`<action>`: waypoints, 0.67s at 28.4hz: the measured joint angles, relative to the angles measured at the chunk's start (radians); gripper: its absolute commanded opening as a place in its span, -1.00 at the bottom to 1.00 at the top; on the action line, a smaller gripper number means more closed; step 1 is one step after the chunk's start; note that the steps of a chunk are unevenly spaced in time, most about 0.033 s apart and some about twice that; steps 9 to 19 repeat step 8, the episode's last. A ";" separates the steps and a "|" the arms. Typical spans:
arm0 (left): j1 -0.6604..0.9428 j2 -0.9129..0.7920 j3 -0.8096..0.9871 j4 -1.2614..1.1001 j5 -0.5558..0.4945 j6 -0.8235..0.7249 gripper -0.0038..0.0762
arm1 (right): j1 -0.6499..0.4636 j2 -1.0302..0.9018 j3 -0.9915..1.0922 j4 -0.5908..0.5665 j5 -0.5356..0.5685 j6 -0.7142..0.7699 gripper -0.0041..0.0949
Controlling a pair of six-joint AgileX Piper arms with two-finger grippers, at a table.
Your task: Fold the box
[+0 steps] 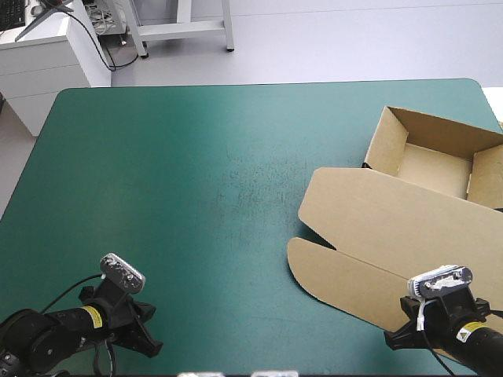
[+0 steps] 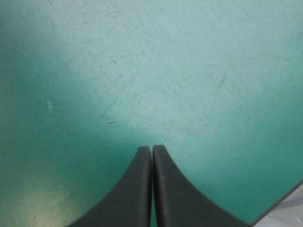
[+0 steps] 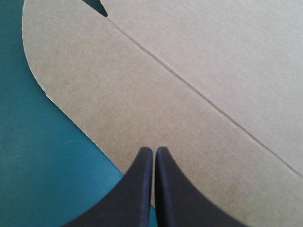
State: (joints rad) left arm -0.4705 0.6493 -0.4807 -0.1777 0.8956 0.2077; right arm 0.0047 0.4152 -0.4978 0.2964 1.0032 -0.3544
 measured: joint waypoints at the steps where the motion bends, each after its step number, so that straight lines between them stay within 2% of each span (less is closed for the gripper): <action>1: 0.000 0.000 0.000 0.000 0.001 0.000 -0.92 | 0.000 -0.001 0.000 0.000 0.000 0.000 -0.92; 19: 0.000 0.000 0.000 -0.003 0.006 0.000 -0.92 | 0.000 -0.001 0.000 0.000 -0.001 0.000 -0.92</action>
